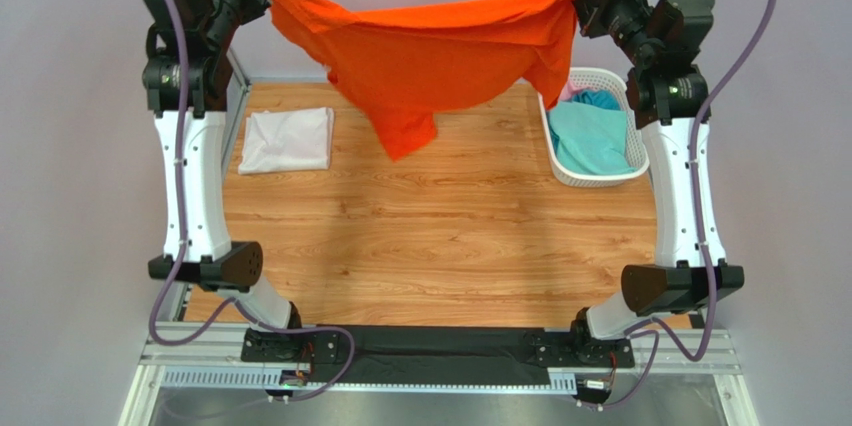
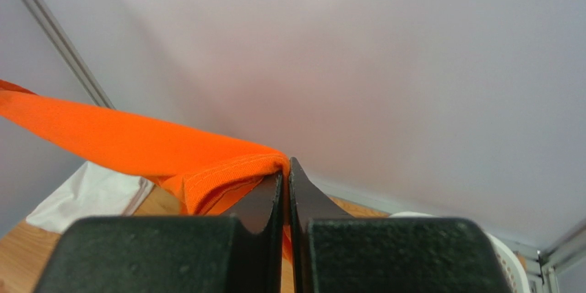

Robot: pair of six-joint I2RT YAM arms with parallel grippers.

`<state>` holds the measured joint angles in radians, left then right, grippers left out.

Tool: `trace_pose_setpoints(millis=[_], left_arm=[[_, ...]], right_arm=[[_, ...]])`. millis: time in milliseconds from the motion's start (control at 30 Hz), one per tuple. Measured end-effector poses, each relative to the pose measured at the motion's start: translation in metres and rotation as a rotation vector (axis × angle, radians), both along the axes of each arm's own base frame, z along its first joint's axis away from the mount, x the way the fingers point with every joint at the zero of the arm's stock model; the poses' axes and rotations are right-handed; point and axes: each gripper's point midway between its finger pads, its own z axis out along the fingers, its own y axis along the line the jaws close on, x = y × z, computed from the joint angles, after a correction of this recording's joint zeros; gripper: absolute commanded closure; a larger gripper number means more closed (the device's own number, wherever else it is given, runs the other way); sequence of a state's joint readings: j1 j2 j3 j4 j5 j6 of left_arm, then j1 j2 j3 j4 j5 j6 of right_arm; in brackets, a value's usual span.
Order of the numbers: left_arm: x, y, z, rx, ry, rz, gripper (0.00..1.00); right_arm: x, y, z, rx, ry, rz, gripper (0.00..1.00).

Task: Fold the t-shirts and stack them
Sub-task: Flatten the tshirt out

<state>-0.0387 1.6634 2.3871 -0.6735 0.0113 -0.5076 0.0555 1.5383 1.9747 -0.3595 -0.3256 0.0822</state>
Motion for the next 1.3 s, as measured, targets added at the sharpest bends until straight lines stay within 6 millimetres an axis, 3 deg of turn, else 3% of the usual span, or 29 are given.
trace_pose_setpoints(millis=[67, 133, 200, 233, 300, 400, 533, 567, 633, 700, 867, 967, 1200, 1267, 1300], left_arm=[[-0.026, -0.002, 0.012, 0.005, -0.038, -0.017, 1.0], [-0.051, -0.003, 0.015, 0.015, -0.065, -0.025, 1.0], [-0.076, -0.001, 0.0, 0.021, -0.059, -0.02, 1.0], [-0.087, 0.001, -0.018, 0.022, -0.029, -0.014, 1.0], [-0.1, 0.003, -0.066, 0.017, 0.04, -0.008, 1.0], [-0.12, 0.005, -0.165, -0.018, 0.196, 0.012, 1.0], [-0.157, 0.012, -0.336, -0.079, 0.54, 0.082, 1.0], [-0.171, 0.013, -0.373, -0.093, 0.627, 0.105, 1.0], [-0.201, 0.016, -0.43, -0.134, 0.765, 0.151, 1.0], [-0.221, 0.017, -0.457, -0.165, 0.829, 0.182, 1.0], [-0.25, 0.022, -0.49, -0.215, 0.924, 0.259, 1.0], [-0.259, 0.023, -0.496, -0.233, 0.969, 0.292, 1.0], [-0.272, 0.029, -0.488, -0.28, 1.013, 0.376, 1.0], [-0.276, 0.034, -0.479, -0.301, 1.015, 0.432, 0.99], [-0.279, 0.038, -0.474, -0.311, 1.011, 0.467, 0.78]], right_arm=[[-0.015, 0.003, 0.01, -0.005, -0.042, 0.037, 0.98], [-0.032, 0.009, 0.004, -0.015, -0.038, 0.077, 0.96], [-0.047, 0.016, -0.014, -0.027, -0.021, 0.12, 0.95], [-0.054, 0.019, -0.03, -0.034, 0.006, 0.146, 0.94], [-0.061, 0.025, -0.069, -0.044, 0.072, 0.187, 0.93], [-0.066, 0.031, -0.154, -0.035, 0.249, 0.235, 0.9], [-0.092, 0.039, -0.291, 0.008, 0.586, 0.269, 0.9], [-0.102, 0.041, -0.313, 0.018, 0.65, 0.273, 0.9], [-0.127, 0.048, -0.357, 0.048, 0.786, 0.283, 0.9], [-0.147, 0.05, -0.38, 0.073, 0.859, 0.272, 0.93], [-0.182, 0.041, -0.41, 0.145, 0.958, 0.171, 0.89], [-0.194, 0.035, -0.423, 0.181, 1.003, 0.111, 0.96], [-0.211, 0.025, -0.433, 0.247, 1.076, -0.004, 0.74], [-0.216, 0.026, -0.432, 0.248, 1.108, -0.023, 0.63], [-0.218, 0.026, -0.432, 0.237, 1.116, -0.033, 0.62]])
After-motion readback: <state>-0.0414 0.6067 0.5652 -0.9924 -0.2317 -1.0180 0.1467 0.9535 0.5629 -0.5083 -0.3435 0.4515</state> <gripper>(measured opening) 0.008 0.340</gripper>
